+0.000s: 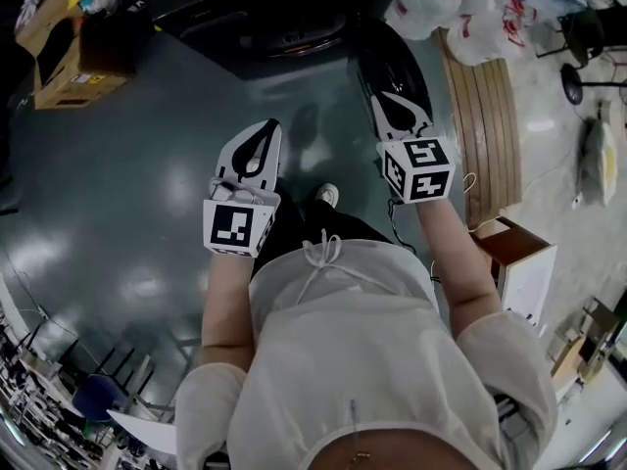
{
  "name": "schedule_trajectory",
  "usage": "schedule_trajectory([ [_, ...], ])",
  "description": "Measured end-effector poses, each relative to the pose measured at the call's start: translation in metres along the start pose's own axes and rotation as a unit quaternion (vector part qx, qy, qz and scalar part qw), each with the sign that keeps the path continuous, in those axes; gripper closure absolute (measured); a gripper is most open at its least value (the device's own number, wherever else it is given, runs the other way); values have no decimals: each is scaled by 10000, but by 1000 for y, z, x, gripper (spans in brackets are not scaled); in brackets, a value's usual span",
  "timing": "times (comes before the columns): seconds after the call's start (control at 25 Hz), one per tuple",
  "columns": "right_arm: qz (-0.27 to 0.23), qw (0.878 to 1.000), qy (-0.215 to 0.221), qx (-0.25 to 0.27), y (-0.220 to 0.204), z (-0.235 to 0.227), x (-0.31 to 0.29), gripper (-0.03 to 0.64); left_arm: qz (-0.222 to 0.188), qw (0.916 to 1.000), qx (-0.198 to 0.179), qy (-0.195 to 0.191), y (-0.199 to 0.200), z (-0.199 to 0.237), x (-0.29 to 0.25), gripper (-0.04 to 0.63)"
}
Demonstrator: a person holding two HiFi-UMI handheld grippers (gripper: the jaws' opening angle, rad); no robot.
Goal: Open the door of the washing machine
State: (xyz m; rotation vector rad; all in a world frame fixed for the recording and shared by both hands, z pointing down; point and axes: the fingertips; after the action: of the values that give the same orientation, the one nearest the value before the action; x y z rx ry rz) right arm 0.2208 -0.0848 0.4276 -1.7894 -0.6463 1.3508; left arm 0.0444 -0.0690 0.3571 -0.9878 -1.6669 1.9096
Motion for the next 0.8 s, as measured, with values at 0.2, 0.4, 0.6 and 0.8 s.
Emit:
schedule_trajectory([
  [0.2, -464, 9959, 264, 737, 65, 43, -2, 611, 0, 9986, -25, 529, 34, 42, 37, 572],
  [0.4, -966, 9892, 605, 921, 118, 83, 8, 611, -328, 9959, -130, 830, 76, 70, 72, 572],
  [0.6, -1525, 9768, 808, 1265, 163, 118, 25, 612, -488, 9926, -369, 1047, 107, 90, 101, 572],
  [0.8, -1902, 9685, 922, 1314, 187, 136, 47, 612, -665, 9900, -339, 1193, 134, 97, 123, 572],
])
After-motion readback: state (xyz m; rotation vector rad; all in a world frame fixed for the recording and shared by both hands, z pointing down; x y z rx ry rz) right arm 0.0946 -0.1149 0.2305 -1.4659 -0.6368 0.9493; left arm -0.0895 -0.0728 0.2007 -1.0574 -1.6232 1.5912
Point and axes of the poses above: the fingertips, and each gripper's own axes: x backward along the fingers, z to its left, y out of its top
